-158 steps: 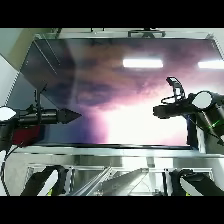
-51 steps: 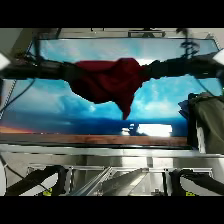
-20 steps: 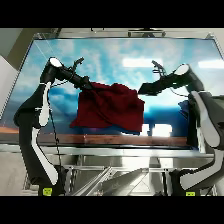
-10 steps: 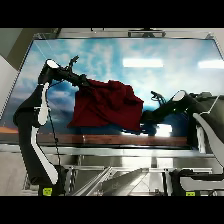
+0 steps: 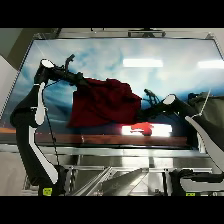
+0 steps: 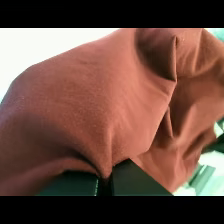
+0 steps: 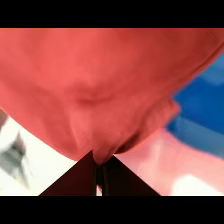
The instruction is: Fold the shirts.
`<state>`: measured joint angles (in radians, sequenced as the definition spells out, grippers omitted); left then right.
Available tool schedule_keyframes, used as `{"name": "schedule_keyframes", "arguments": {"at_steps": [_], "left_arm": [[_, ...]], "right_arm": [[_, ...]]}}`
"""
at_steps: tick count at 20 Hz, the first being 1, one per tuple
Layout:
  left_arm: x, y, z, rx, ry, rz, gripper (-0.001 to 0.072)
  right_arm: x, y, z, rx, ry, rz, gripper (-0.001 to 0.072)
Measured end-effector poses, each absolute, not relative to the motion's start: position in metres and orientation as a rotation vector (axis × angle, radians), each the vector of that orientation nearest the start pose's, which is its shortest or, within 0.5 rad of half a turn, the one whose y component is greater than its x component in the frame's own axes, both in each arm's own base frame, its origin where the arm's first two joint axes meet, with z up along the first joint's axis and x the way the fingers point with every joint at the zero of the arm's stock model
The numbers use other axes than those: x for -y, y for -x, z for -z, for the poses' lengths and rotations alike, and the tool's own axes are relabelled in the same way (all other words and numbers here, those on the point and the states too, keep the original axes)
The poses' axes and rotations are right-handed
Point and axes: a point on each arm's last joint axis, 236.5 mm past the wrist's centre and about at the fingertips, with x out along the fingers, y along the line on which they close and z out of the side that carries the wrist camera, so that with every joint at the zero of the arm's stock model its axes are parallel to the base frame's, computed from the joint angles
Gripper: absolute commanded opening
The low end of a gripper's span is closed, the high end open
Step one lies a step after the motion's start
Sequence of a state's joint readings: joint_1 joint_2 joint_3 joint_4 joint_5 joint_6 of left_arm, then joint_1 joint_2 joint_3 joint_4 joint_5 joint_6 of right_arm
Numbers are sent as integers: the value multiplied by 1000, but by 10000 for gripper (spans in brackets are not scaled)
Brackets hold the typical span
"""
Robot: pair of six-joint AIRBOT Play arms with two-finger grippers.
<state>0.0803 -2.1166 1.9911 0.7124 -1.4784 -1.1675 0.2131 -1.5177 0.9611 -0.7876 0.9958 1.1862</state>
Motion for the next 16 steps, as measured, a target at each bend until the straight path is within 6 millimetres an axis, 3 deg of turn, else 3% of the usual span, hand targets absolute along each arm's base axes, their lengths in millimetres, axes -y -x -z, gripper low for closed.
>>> {"name": "schedule_keyframes", "arguments": {"at_steps": [4, 8, 10, 13, 16], "left_arm": [[117, -495, 13, -1364, 520, 818, 8], [136, -432, 16, -1523, 582, 850, 11], [155, -391, 24, -1605, 607, 857, 12], [181, -334, 39, -1692, 622, 842, 14], [195, -303, 51, -1716, 613, 812, 12]], "right_arm": [[-171, -422, 37, -1245, -303, -545, 17], [-140, -505, 0, -1113, -256, -511, 17], [-134, -536, 0, -1084, -240, -508, 17], [-132, -567, 16, -1071, -241, -510, 17], [-137, -580, 35, -1082, -280, -526, 27]]}}
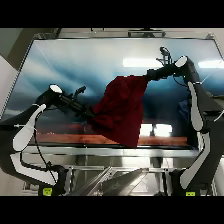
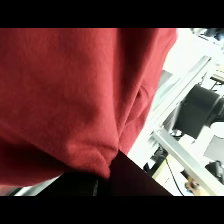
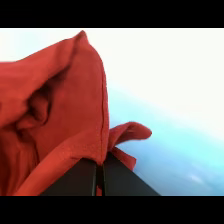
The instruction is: Fold the shirts.
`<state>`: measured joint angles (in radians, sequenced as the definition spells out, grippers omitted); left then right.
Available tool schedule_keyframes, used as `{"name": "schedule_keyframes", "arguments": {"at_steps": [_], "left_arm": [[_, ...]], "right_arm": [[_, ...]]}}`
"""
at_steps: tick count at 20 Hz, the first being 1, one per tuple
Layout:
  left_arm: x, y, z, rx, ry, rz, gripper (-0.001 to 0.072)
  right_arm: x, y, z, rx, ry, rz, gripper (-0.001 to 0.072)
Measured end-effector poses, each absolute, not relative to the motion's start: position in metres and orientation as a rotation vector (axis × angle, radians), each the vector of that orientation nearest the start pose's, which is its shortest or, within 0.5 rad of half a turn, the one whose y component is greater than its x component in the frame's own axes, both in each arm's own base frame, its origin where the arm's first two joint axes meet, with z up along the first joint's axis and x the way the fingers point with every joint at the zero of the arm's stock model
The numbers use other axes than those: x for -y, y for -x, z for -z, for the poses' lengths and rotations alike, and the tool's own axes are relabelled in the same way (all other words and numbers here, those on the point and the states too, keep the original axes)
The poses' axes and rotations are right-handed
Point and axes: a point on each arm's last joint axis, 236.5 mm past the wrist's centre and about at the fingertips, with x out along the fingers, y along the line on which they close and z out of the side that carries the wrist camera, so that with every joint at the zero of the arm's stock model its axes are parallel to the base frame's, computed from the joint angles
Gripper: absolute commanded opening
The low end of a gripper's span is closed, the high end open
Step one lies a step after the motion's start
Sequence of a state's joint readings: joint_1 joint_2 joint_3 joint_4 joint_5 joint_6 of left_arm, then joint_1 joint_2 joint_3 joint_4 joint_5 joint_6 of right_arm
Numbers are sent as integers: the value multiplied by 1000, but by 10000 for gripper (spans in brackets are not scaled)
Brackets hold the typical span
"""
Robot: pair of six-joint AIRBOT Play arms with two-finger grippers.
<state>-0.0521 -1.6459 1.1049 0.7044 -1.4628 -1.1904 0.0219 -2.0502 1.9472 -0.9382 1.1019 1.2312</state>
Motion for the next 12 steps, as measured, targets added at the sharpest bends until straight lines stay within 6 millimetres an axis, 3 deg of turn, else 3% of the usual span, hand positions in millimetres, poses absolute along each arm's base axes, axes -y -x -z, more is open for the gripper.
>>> {"name": "schedule_keyframes", "arguments": {"at_steps": [1, 2, 4, 5, 9, 12], "left_arm": [[197, -300, 53, -1707, 603, 808, 15], [198, -300, 53, -1697, 595, 804, 104], [199, -307, 50, -1666, 554, 810, 614], [198, -314, 46, -1643, 531, 807, 715], [172, -351, 27, -1550, 373, 771, 716], [158, -362, 4, -1528, 309, 779, 716]], "right_arm": [[-139, -582, 37, -1083, -292, -530, 221], [-139, -583, 36, -1085, -302, -533, 404], [-133, -581, 28, -1099, -328, -531, 313], [-127, -576, 21, -1113, -340, -530, 313], [-86, -541, -20, -1193, -400, -521, 313], [-60, -496, -38, -1273, -468, -483, 325]]}}
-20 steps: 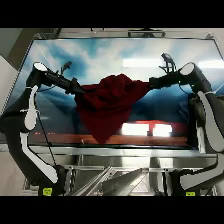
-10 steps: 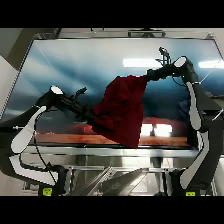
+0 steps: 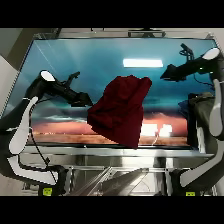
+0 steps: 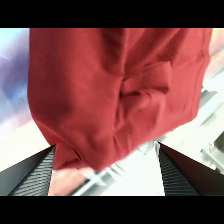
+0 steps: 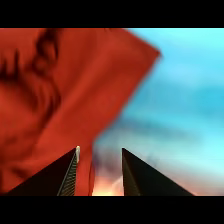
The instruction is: Fold the shirts.
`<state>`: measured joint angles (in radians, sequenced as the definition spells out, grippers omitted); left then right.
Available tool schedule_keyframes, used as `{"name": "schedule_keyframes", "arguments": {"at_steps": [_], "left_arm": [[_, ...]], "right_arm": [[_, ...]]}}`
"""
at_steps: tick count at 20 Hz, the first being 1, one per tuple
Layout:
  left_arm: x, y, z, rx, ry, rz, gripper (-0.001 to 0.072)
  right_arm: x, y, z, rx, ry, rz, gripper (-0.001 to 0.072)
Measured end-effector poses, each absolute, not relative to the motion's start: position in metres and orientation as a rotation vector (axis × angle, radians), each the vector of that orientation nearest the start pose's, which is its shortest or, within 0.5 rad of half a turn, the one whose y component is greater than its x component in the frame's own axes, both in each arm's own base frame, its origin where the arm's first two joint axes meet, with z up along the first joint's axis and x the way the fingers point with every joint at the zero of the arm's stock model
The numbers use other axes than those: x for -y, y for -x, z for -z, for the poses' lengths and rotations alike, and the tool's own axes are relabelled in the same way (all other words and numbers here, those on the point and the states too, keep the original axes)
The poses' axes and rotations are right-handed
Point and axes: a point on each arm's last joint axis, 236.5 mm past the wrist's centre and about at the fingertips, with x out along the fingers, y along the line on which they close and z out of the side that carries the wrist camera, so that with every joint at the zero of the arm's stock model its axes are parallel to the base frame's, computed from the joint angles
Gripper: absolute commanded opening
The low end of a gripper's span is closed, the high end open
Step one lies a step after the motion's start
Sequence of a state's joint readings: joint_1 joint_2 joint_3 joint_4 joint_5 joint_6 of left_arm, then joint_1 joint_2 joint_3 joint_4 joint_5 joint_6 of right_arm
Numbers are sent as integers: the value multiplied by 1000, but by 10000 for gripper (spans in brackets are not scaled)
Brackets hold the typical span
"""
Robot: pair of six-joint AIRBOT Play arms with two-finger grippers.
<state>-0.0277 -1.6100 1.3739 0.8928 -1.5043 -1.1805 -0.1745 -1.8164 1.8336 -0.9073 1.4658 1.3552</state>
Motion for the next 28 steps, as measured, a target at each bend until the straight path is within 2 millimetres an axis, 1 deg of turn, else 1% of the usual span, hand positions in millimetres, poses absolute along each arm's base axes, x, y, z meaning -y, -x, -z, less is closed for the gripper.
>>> {"name": "schedule_keyframes", "arguments": {"at_steps": [1, 2, 3, 5, 6, 7, 9, 11, 14, 17, 20, 21, 22, 23, 24, 25, 26, 27, 28], "left_arm": [[159, -359, -2, -1535, 291, 801, 716], [161, -354, -6, -1549, 267, 827, 716], [165, -348, -9, -1561, 245, 857, 716], [175, -338, -11, -1581, 182, 901, 716], [182, -334, -10, -1587, 143, 918, 716], [188, -328, -9, -1598, 109, 932, 715], [200, -319, -5, -1613, 30, 953, 715], [209, -314, 2, -1614, -55, 949, 716], [216, -313, 20, -1634, -143, 907, 716], [220, -308, 46, -1701, -175, 881, 716], [220, -304, 69, -1766, -187, 855, 715], [218, -303, 77, -1784, -191, 843, 713], [218, -303, 83, -1799, -192, 834, 633], [217, -302, 88, -1816, -193, 825, 510], [215, -301, 93, -1829, -196, 816, 433], [215, -300, 96, -1839, -195, 810, 311], [215, -300, 99, -1842, -197, 808, 164], [215, -301, 100, -1843, -194, 804, 32], [215, -302, 100, -1838, -193, 803, 15]], "right_arm": [[-57, -476, -40, -1305, -491, -474, 347], [-57, -455, -41, -1332, -513, -467, 467], [-59, -433, -39, -1355, -535, -455, 482], [-73, -390, -29, -1390, -575, -435, 482], [-81, -369, -19, -1403, -588, -424, 482], [-92, -346, -6, -1419, -603, -412, 483], [-114, -308, 21, -1449, -637, -404, 483], [-140, -277, 46, -1474, -670, -426, 483], [-171, -249, 74, -1500, -691, -451, 483], [-196, -232, 95, -1545, -700, -480, 483], [-220, -223, 101, -1567, -754, -532, 473], [-225, -224, 101, -1562, -768, -547, 367], [-228, -225, 104, -1553, -774, -556, 272], [-231, -226, 105, -1543, -777, -566, 217], [-233, -231, 105, -1523, -788, -568, 181], [-237, -234, 103, -1509, -805, -583, 77], [-241, -236, 100, -1497, -821, -600, 61], [-244, -238, 96, -1482, -832, -618, 19], [-247, -241, 92, -1468, -842, -634, 19]]}}
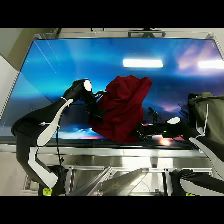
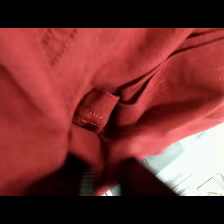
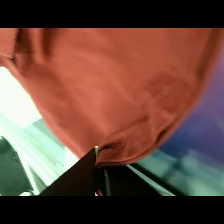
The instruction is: Fold the shirts.
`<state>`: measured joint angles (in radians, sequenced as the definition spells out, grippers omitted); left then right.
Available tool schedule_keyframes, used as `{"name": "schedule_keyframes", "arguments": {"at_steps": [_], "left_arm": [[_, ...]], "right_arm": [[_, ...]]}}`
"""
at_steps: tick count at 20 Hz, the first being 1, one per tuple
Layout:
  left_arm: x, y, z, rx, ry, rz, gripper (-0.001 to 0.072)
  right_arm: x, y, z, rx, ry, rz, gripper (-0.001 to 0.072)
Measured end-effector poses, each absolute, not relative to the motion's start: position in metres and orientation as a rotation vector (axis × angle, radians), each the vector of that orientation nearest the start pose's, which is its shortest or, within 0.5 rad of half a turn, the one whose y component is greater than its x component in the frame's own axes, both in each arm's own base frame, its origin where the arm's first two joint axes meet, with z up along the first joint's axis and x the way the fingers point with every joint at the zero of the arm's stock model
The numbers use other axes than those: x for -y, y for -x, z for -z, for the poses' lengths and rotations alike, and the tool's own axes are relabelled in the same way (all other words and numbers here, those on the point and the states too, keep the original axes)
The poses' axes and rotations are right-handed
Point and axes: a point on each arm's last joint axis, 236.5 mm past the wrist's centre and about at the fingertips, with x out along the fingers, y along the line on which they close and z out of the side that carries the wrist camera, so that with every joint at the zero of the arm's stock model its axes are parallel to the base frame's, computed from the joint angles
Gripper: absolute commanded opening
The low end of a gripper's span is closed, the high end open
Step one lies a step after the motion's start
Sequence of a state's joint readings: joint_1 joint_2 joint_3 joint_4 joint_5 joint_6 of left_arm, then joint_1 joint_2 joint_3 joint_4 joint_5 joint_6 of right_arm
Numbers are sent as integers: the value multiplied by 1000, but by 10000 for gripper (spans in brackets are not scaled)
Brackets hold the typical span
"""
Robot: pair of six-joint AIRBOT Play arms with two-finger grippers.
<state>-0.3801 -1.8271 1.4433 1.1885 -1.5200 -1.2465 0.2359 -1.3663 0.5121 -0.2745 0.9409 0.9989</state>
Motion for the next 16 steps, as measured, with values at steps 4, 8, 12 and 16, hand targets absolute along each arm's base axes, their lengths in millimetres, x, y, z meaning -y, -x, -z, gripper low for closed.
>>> {"name": "schedule_keyframes", "arguments": {"at_steps": [4, 8, 12, 16], "left_arm": [[213, -315, 88, -1774, -173, 788, 25], [208, -330, 39, -1644, -83, 827, 26], [211, -350, -87, -1299, 237, 1003, 26], [179, -350, -283, -717, 495, 1185, 27]], "right_arm": [[-255, -252, 78, -1420, -866, -688, 19], [-255, -274, 44, -1345, -890, -769, 18], [-225, -326, -65, -1081, -899, -911, 18], [-168, -347, -256, -602, -761, -1013, 18]]}}
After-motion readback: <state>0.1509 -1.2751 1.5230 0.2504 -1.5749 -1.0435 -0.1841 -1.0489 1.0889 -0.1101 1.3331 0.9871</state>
